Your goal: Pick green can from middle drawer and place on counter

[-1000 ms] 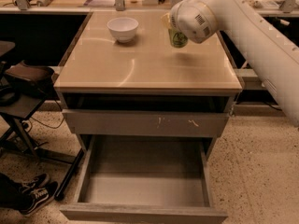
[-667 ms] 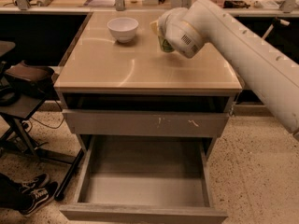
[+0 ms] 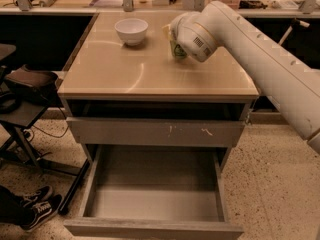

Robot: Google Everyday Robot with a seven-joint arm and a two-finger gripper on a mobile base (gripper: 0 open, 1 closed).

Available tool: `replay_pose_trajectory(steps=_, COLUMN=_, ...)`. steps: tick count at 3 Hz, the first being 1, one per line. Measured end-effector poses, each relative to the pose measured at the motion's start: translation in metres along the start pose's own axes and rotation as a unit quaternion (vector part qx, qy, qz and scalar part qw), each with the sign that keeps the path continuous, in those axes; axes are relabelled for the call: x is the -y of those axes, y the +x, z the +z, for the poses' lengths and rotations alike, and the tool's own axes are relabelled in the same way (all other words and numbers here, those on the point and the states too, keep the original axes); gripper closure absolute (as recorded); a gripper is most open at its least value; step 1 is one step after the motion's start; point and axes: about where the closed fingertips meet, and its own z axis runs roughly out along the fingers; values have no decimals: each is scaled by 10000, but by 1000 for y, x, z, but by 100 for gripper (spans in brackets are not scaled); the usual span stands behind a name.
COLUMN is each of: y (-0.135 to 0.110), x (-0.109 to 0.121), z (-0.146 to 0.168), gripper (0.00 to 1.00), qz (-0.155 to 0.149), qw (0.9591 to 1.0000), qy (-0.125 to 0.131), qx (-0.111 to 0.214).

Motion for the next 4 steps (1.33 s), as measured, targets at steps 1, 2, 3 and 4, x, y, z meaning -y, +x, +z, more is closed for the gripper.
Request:
replay_pose_trajectory(steps=1, y=23, x=-3, z=17, gripper=100, qz=151, qw=9989, qy=-169, qx=-408)
replay_pose_trajectory(steps=2, y=16, x=-1, z=15, gripper=83, qz=152, qw=9989, qy=-169, qx=-408)
replay_pose_trajectory(steps=3, y=16, x=-1, z=15, gripper=60, qz=152, qw=9989, qy=-169, qx=-408)
replay_pose_trajectory(steps=4, y=16, x=-1, z=15, gripper=37, qz=152, qw=9989, qy=-169, qx=-408)
